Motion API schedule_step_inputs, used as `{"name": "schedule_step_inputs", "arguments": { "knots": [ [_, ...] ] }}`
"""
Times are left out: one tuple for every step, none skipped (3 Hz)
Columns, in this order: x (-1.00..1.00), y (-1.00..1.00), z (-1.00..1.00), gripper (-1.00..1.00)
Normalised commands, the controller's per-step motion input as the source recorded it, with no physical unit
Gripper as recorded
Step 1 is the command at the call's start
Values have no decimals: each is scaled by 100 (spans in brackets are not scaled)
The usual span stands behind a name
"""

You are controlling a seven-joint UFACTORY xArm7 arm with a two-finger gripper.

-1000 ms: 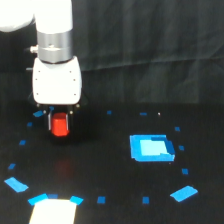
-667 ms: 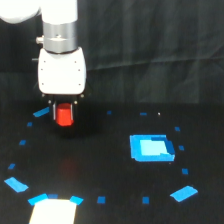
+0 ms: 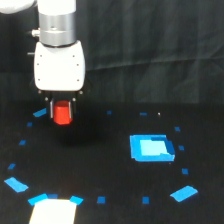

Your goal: Pick up the red object from the table

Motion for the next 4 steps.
{"name": "schedule_step_inputs", "arguments": {
  "knots": [
    [-28, -100, 100, -83],
    [4, 0, 75, -100],
    [-16, -29, 8, -100],
    [-4, 18, 32, -98]
  ]
}}
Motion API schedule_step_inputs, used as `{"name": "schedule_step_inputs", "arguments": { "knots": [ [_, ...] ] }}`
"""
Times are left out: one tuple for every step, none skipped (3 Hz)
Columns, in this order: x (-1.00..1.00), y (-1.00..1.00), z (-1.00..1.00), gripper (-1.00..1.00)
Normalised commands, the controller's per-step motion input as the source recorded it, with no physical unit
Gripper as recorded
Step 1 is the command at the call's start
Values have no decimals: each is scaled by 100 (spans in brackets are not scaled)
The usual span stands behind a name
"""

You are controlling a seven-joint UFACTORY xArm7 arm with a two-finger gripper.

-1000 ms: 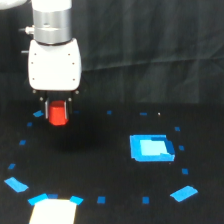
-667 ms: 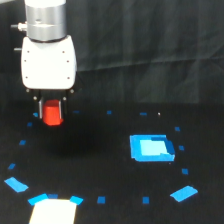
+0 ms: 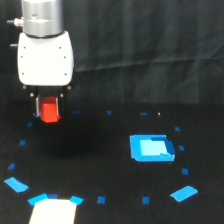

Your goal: Pick up the red object from the table

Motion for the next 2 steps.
{"name": "schedule_step_inputs", "arguments": {
  "knots": [
    [12, -5, -2, -100],
    [3, 19, 23, -98]
  ]
}}
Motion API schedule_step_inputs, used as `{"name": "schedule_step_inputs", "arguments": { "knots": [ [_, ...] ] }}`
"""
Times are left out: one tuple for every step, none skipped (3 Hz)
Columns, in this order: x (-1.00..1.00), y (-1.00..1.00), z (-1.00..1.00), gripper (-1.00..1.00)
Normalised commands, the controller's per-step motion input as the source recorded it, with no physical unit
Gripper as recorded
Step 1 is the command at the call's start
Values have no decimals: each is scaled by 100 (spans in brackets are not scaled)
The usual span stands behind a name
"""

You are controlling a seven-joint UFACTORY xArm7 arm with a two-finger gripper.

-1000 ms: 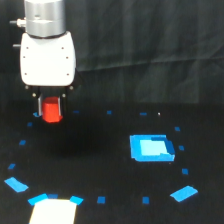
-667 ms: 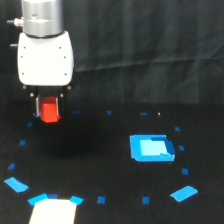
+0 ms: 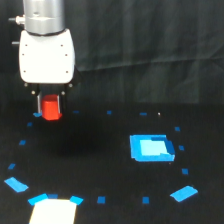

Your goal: Pick up the red object from the table

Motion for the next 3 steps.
{"name": "schedule_step_inputs", "arguments": {
  "knots": [
    [11, 34, -17, -100],
    [16, 33, 8, -100],
    [-8, -23, -35, -100]
  ]
}}
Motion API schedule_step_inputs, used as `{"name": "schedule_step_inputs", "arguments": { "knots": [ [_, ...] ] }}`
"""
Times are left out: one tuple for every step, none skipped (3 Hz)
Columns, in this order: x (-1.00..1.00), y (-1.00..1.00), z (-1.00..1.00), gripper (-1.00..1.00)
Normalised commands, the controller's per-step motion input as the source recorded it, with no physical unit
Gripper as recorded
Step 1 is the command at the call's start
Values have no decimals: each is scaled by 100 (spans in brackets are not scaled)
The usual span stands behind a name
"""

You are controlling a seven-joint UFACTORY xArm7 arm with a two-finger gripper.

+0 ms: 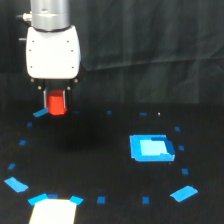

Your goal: Pick up the red object from the table

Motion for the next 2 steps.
{"name": "schedule_step_inputs", "arguments": {
  "knots": [
    [7, 6, 4, -100],
    [6, 29, 7, -86]
  ]
}}
